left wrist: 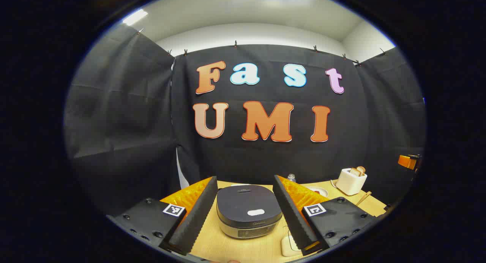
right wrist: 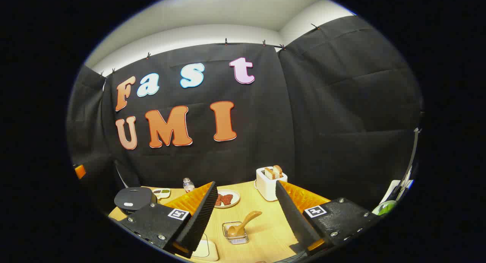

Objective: Close the left gripper, press the button to open the rice cooker; take a wooden spoon from the chopstick holder with the right hand, scoop a spoonful of rice and pour it into the rice cooker, then put the wooden spoon back into the chopstick holder.

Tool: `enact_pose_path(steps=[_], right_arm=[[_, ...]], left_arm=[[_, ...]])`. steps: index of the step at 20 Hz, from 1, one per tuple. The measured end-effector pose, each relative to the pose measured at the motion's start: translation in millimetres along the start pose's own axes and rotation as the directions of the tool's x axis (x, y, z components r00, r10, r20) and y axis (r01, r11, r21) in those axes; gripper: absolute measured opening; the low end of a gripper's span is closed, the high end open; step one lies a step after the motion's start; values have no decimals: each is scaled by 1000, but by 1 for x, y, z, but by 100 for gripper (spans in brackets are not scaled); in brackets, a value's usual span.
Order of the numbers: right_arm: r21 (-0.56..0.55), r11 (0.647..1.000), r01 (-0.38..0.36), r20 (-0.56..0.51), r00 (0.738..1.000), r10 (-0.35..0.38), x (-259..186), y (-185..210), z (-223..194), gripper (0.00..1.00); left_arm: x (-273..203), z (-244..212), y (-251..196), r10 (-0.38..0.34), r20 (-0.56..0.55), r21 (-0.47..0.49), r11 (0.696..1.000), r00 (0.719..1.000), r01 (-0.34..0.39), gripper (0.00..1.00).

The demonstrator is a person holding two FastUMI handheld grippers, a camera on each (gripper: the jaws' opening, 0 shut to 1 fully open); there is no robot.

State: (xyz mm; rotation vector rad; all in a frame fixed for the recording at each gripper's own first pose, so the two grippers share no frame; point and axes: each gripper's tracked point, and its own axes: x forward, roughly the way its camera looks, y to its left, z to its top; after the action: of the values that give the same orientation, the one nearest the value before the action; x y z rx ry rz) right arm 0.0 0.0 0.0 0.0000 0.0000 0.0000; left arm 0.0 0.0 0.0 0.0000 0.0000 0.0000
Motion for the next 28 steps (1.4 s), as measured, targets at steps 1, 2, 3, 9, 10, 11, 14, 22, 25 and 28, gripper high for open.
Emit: enact_pose_path(steps=[1,2,3,9,10,11,14,22,25,28], right_arm=[[0,1000,-5,3,1000,5,1,-3,1,95],[2,1000,-12,5,1000,12,3,-5,3,95],[4,1000,-21,2,1000,21,4,-6,3,95],[2,998,-58,2,998,58,10,-13,5,95],[-2,998,-64,4,998,64,12,-13,5,95],[-8,998,-66,6,998,66,15,-14,6,95],[-4,999,-54,5,999,55,17,-18,5,95],[-11,998,-68,-5,998,68,13,-15,4,95],[-20,998,-65,-15,998,65,14,-18,0,95],[-2,997,-73,-23,997,73,14,-15,-1,100]], left_arm=[[0,0,-3,4,-1,0,1000,1000,-4,96],[-1,-2,-7,7,-6,1,1000,1000,-7,96],[-1,-4,-11,7,-15,5,1000,1000,-7,96],[-4,-4,-34,-6,-26,30,1000,1000,7,96],[-5,-5,-37,-9,-24,30,1000,1000,9,96],[-5,-3,-38,-10,-22,32,999,1000,10,96],[0,-2,-39,-13,-23,24,1000,1000,14,96],[11,-2,-43,-36,-27,-10,999,999,35,96],[8,-3,-42,-27,-36,-4,1000,999,27,96],[6,-1,-44,-30,-25,17,999,999,30,88]])
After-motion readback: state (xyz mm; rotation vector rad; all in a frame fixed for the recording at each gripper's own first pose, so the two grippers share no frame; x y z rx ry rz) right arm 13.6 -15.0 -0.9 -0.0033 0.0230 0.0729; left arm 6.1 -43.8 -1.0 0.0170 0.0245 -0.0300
